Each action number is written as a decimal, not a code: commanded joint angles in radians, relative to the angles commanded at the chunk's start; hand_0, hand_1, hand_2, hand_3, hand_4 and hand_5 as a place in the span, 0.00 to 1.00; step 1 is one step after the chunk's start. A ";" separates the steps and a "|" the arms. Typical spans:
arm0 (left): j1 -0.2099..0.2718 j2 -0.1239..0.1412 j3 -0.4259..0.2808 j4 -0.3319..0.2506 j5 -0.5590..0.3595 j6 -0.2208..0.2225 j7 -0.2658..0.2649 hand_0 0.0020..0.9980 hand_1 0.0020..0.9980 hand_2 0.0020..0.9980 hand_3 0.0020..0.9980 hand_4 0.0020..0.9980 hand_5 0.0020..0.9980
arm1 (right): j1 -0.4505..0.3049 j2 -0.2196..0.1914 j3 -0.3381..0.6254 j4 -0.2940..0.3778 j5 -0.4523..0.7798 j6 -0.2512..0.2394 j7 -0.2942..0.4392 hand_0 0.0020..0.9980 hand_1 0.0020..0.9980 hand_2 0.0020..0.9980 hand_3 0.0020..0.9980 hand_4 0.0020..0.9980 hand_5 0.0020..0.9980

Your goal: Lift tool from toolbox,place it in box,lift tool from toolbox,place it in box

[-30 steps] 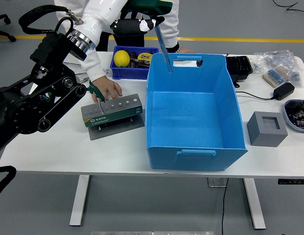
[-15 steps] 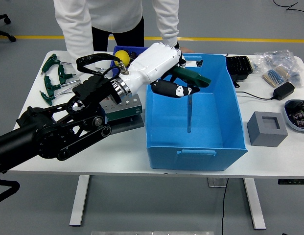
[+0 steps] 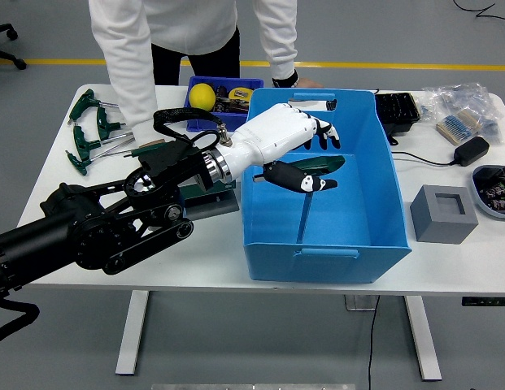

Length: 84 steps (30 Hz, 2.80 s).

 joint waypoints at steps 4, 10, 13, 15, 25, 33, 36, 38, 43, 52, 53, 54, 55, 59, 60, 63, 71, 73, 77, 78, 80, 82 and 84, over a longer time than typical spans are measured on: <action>0.001 -0.006 0.000 -0.001 0.001 0.000 -0.004 0.44 0.51 0.62 0.66 0.84 0.62 | -0.001 0.000 0.001 0.000 -0.001 -0.001 0.000 0.73 0.70 0.74 0.59 0.83 0.73; 0.001 -0.007 -0.009 -0.001 -0.001 0.003 -0.011 0.44 0.52 0.62 0.68 0.86 0.64 | -0.002 0.000 0.001 0.000 0.000 0.000 0.000 0.73 0.70 0.74 0.59 0.83 0.73; 0.002 -0.007 -0.018 0.002 0.000 0.003 -0.014 0.44 0.52 0.62 0.68 0.86 0.64 | -0.001 0.000 -0.001 0.000 0.003 0.000 0.001 0.73 0.70 0.74 0.59 0.83 0.73; 0.002 -0.005 -0.024 0.002 0.001 0.003 -0.016 0.44 0.52 0.62 0.68 0.86 0.64 | 0.000 0.000 -0.001 0.000 0.005 0.000 0.001 0.73 0.70 0.74 0.59 0.83 0.73; 0.006 0.007 -0.061 0.002 0.037 0.006 -0.019 0.44 0.52 0.62 0.68 0.89 0.66 | 0.003 -0.002 -0.004 -0.001 0.010 0.000 0.002 0.73 0.70 0.74 0.59 0.83 0.72; 0.004 0.073 -0.097 0.051 0.145 -0.012 -0.055 0.44 0.50 0.57 0.64 0.89 0.66 | 0.002 -0.002 -0.011 -0.002 0.026 0.000 0.005 0.73 0.70 0.74 0.59 0.83 0.72; 0.008 0.107 -0.113 0.087 0.150 -0.017 -0.069 0.44 0.50 0.58 0.60 0.89 0.69 | 0.001 -0.002 -0.012 -0.003 0.028 0.000 0.006 0.73 0.70 0.74 0.59 0.83 0.72; 0.010 0.123 -0.118 0.105 0.152 -0.020 -0.075 0.44 0.50 0.58 0.60 0.89 0.69 | 0.001 -0.002 -0.011 -0.003 0.026 0.000 0.005 0.73 0.70 0.74 0.59 0.83 0.72; 0.027 0.170 -0.117 0.143 0.146 -0.020 -0.092 0.45 0.50 0.58 0.59 0.88 0.72 | -0.001 -0.001 -0.011 -0.004 0.027 0.000 0.005 0.73 0.70 0.73 0.59 0.83 0.72; 0.055 0.219 -0.096 0.185 0.133 -0.047 -0.124 0.51 0.59 0.63 0.58 0.81 0.92 | -0.003 0.000 -0.012 -0.005 0.032 0.000 0.007 0.72 0.70 0.73 0.59 0.83 0.72; 0.056 0.222 -0.093 0.190 0.134 -0.051 -0.124 0.51 0.59 0.63 0.58 0.81 0.92 | -0.003 0.001 -0.012 -0.005 0.031 0.000 0.007 0.72 0.70 0.73 0.59 0.83 0.72; 0.056 0.224 -0.090 0.194 0.136 -0.055 -0.124 0.51 0.59 0.63 0.58 0.81 0.92 | -0.003 0.001 -0.012 -0.005 0.030 0.000 0.007 0.72 0.70 0.73 0.59 0.83 0.72; 0.056 0.226 -0.088 0.198 0.139 -0.058 -0.123 0.51 0.59 0.63 0.58 0.81 0.92 | -0.003 0.001 -0.011 -0.005 0.030 0.000 0.007 0.72 0.70 0.73 0.59 0.83 0.72; 0.057 0.232 -0.080 0.218 0.150 -0.068 -0.122 0.53 0.60 0.64 0.53 0.81 0.96 | -0.003 0.001 -0.011 -0.005 0.030 0.000 0.006 0.72 0.70 0.73 0.59 0.83 0.72; 0.057 0.233 -0.077 0.220 0.154 -0.070 -0.122 0.53 0.60 0.64 0.53 0.81 0.96 | -0.003 0.001 -0.011 -0.005 0.030 0.000 0.006 0.72 0.70 0.73 0.59 0.83 0.72; 0.056 0.239 -0.065 0.227 0.167 -0.079 -0.120 0.53 0.60 0.64 0.53 0.81 0.96 | -0.003 0.001 -0.013 -0.005 0.033 0.000 0.007 0.72 0.70 0.73 0.59 0.83 0.72; 0.052 0.247 -0.039 0.261 0.201 -0.102 -0.110 0.54 0.59 0.61 0.49 0.80 1.00 | -0.003 0.000 -0.014 -0.005 0.036 0.000 0.008 0.72 0.70 0.73 0.59 0.83 0.72; 0.050 0.249 -0.033 0.270 0.211 -0.103 -0.107 0.54 0.59 0.61 0.49 0.80 1.00 | -0.003 0.000 -0.014 -0.005 0.035 0.000 0.008 0.72 0.70 0.73 0.59 0.83 0.72; 0.045 0.255 -0.018 0.289 0.229 -0.109 -0.098 0.54 0.59 0.59 0.49 0.80 1.00 | -0.002 0.000 -0.014 -0.005 0.035 0.000 0.008 0.72 0.69 0.73 0.58 0.83 0.72; 0.044 0.256 -0.015 0.292 0.232 -0.110 -0.096 0.54 0.59 0.59 0.49 0.80 1.00 | -0.002 0.000 -0.014 -0.005 0.035 0.000 0.008 0.72 0.69 0.73 0.58 0.83 0.72; 0.043 0.257 -0.009 0.300 0.239 -0.113 -0.091 0.54 0.59 0.59 0.49 0.80 1.00 | -0.002 0.001 -0.013 -0.005 0.035 0.000 0.008 0.72 0.69 0.73 0.58 0.83 0.72; 0.042 0.259 -0.005 0.308 0.245 -0.116 -0.086 0.55 0.59 0.57 0.47 0.79 1.00 | -0.002 0.001 -0.014 -0.005 0.036 0.000 0.008 0.72 0.70 0.73 0.59 0.83 0.72; 0.042 0.260 -0.001 0.314 0.248 -0.119 -0.083 0.55 0.59 0.57 0.47 0.79 1.00 | -0.003 0.001 -0.014 -0.005 0.036 0.000 0.008 0.72 0.70 0.73 0.59 0.83 0.72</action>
